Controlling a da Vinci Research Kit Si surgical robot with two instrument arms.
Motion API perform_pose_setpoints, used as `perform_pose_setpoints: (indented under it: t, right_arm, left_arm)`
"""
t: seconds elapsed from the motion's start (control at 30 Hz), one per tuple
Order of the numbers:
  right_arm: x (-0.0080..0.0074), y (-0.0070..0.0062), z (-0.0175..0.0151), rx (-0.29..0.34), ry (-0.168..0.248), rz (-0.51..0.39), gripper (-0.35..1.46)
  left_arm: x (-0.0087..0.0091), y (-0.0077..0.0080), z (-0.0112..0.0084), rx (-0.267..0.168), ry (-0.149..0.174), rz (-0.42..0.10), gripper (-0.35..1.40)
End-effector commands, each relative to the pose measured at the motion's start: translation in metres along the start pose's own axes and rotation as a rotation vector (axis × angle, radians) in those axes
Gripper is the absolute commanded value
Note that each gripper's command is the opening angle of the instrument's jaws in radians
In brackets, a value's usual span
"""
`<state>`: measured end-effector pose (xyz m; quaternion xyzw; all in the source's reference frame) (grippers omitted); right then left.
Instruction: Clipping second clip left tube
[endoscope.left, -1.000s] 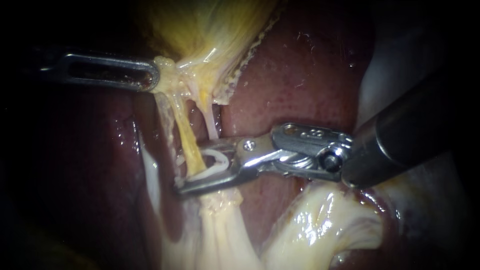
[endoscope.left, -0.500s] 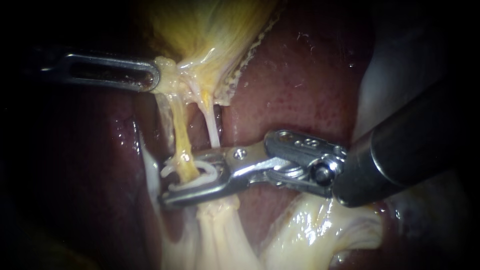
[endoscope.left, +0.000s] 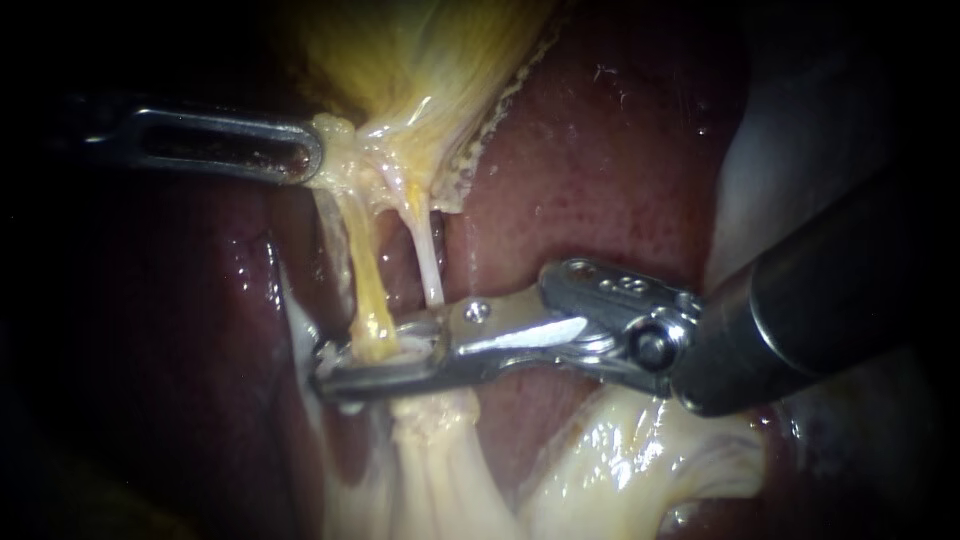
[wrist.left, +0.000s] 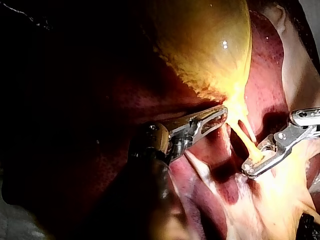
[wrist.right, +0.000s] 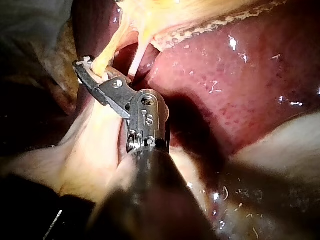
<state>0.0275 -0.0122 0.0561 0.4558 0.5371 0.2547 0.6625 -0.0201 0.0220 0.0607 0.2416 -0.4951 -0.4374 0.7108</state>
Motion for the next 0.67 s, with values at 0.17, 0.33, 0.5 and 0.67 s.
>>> perform_pose_setpoints:
  t: [0.17, 0.33, 0.5, 0.67]
  right_arm:
    - [-0.0001, 0.0003, -0.0001, -0.020, 0.013, 0.036, -0.35]
    - [-0.0003, 0.0004, 0.0000, -0.020, 0.012, 0.035, -0.35]
    - [-0.0003, 0.0006, -0.0002, -0.021, 0.013, 0.035, -0.35]
    - [-0.0004, 0.0007, -0.0002, -0.021, 0.013, 0.041, -0.35]
  left_arm:
    - [0.0000, 0.0000, 0.0001, 0.000, 0.000, 0.000, -0.35]
    - [0.0000, 0.0000, 0.0001, 0.000, 0.000, 0.000, -0.35]
    - [0.0000, 0.0000, 0.0001, 0.000, 0.000, 0.000, -0.35]
    - [-0.0001, 0.0000, 0.0002, -0.001, 0.000, 0.000, -0.35]
